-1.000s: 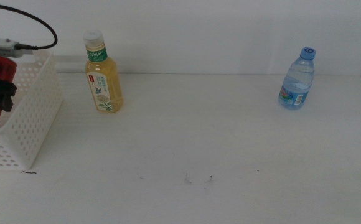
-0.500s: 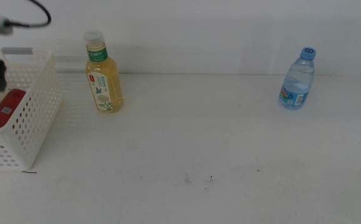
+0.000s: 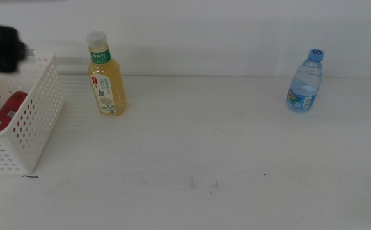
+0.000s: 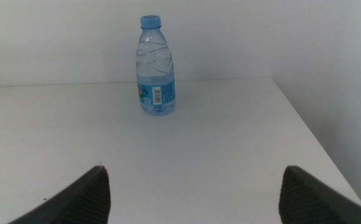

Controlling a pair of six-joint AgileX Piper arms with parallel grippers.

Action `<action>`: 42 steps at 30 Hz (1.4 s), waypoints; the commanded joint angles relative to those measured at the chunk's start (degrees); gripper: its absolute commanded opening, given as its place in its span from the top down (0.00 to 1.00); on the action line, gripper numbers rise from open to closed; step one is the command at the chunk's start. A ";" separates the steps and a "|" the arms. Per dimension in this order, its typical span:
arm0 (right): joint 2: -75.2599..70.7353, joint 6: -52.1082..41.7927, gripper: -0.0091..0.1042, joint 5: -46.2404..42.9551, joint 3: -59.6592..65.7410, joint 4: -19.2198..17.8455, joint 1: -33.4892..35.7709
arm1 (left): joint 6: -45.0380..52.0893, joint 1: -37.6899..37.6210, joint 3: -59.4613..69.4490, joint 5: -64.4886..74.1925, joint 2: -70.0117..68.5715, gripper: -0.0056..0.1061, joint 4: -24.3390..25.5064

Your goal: Use arms to grab the bottles and put them into the dustbin to the left of the table.

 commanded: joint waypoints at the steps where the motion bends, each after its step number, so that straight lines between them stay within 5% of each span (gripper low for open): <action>1: -0.20 -0.54 0.24 -0.57 0.24 -0.32 -0.45 | -3.19 -4.70 7.10 -7.45 -5.84 0.11 -0.11; 7: -0.20 -0.54 0.24 -0.57 0.24 -0.32 -0.45 | -5.03 -10.99 28.22 -26.77 -17.63 0.11 -0.25; 17: -0.20 -0.54 0.24 -0.57 0.24 -0.32 -0.45 | -4.98 -11.05 57.55 -62.66 -25.82 0.11 -2.93; 29: -0.20 -0.54 0.24 -0.57 0.24 -0.32 -0.45 | -4.99 -11.05 59.58 -63.46 -25.82 0.11 -3.38; 42: -0.20 -0.54 0.24 -0.57 0.24 -0.32 -0.45 | -1.98 -11.05 55.87 -88.68 8.41 0.11 -8.41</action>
